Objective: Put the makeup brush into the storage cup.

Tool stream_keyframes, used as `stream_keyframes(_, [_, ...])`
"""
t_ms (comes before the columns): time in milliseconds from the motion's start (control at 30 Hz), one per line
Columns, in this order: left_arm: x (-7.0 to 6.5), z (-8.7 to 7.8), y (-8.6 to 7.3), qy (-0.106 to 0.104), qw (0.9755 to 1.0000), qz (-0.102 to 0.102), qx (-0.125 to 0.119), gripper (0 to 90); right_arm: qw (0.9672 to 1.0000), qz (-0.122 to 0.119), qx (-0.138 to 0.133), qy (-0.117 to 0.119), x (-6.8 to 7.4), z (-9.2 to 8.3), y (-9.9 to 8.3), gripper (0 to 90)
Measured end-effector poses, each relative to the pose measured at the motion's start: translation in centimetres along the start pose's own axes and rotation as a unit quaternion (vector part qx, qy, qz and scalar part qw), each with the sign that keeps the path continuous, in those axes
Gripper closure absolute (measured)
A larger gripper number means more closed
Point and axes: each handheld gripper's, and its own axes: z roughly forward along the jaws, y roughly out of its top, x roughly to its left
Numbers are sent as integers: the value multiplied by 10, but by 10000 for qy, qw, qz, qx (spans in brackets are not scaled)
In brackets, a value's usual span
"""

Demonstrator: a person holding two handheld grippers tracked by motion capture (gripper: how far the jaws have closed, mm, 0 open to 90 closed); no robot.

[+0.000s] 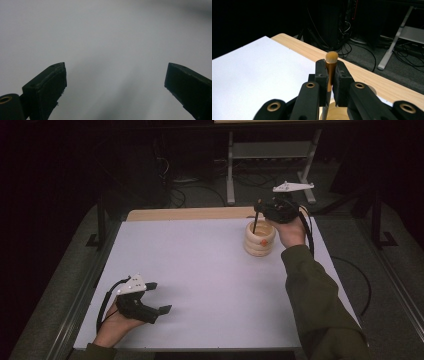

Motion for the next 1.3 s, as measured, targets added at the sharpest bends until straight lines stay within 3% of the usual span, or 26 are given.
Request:
stream_keyframes(733, [0,1,0,-13,10000,14,26,38,9998,40,184,-58,-2,12,-14,820])
stream_keyframes(767, [0,0,0,-11,10000,13,27,38,9998,7,178,-80,-3,13,-15,782])
stream_keyframes(833, [0,0,0,-11,10000,-1,11,38,9999,20,135,-99,-3,13,-15,551])
stream_keyframes(900, [0,0,0,-9,10000,5,20,38,9997,86,170,-159,-3,14,-15,394])
stream_keyframes(1067, [0,1,0,-17,10000,30,27,38,9995,71,183,-249,-4,18,-16,146])
stream_keyframes(1300, [0,0,0,-11,10000,16,21,38,9996,36,214,-179,-3,22,-18,55])
